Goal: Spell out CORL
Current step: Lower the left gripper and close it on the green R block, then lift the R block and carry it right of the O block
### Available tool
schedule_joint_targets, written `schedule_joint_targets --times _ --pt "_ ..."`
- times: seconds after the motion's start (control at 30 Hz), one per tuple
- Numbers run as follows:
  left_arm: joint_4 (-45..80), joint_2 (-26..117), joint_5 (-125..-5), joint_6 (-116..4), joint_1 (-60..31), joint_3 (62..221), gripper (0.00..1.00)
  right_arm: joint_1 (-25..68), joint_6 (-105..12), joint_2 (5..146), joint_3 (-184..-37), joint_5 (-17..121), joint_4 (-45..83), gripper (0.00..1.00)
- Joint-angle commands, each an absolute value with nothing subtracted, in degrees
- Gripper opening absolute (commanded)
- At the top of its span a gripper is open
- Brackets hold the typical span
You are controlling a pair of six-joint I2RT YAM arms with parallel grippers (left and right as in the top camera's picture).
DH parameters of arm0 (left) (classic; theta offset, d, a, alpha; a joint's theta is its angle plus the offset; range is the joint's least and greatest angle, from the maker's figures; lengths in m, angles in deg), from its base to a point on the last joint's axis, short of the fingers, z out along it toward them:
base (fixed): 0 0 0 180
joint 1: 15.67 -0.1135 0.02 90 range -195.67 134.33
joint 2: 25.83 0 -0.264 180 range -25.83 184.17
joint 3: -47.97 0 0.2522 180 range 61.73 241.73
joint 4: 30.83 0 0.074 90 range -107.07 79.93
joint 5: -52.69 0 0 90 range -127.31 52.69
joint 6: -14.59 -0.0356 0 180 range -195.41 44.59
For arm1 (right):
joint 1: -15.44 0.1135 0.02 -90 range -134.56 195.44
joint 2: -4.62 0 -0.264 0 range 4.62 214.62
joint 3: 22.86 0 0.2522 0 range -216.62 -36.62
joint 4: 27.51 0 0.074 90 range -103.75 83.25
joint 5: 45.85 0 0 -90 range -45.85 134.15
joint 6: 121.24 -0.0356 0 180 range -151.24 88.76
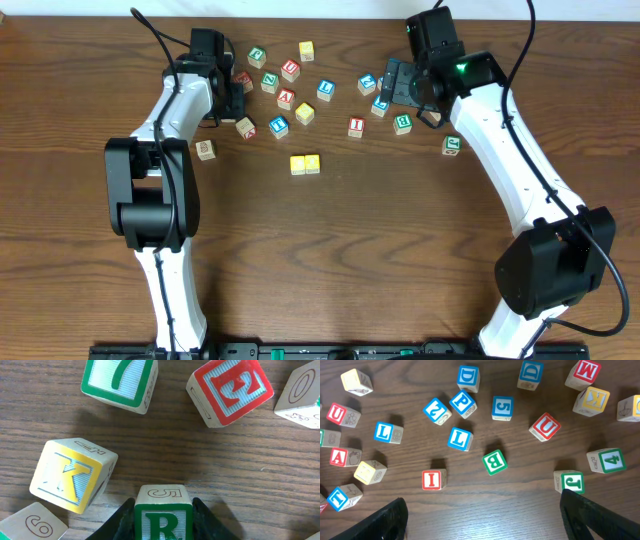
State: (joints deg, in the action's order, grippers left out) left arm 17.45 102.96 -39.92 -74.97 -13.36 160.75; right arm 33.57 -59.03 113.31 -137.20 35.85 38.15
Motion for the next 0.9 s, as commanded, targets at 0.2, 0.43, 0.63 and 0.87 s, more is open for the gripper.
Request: schedule_joint_targets --times 0.2,0.43,0.63,0.87 --pt "18.7 95.9 -39.2 -72.9 -13.5 162.2 0.31 33.9 -58.3 112.6 -137.9 34.5 38.3 0.93" --pt "22.3 88.7 -40.2 -70.1 -10.8 162.2 0.31 33.7 -58.4 112.6 -137.9 33.5 38.1 0.91" --pt "28.9 85.4 -41.1 -65.7 -4.3 162.2 0.31 32.8 -58.4 112.6 -137.9 33.6 37.4 0.93" --pt "35.2 85.4 -41.1 -59.6 3.5 161.2 0.31 29.8 -58.4 112.6 -137.9 33.9 37.9 0.96"
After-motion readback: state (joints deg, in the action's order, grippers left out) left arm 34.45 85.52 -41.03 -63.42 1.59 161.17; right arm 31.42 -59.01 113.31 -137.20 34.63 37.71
